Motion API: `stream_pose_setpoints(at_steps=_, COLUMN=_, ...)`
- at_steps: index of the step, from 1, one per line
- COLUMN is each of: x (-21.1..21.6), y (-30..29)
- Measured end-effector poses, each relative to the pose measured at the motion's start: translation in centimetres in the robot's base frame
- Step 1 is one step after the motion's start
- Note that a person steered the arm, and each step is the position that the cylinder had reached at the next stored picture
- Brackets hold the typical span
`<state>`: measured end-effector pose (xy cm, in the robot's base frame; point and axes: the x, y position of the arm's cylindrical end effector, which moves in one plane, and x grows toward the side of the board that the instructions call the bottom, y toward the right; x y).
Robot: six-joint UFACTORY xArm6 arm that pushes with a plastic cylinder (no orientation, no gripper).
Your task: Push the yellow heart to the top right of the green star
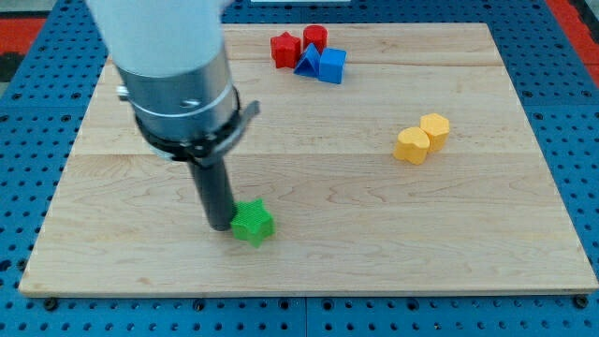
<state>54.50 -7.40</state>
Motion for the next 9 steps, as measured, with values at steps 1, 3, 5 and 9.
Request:
stream_pose_setpoints(at_steps=1, x=0.1, y=5.4)
stream_pose_setpoints(at_steps=3, x=-6.9, y=7.4)
stream_pose_setpoints(at_steps=5, x=-12.9, y=19.9)
stream_pose_setpoints(at_steps=9, x=-12.5, y=26.6)
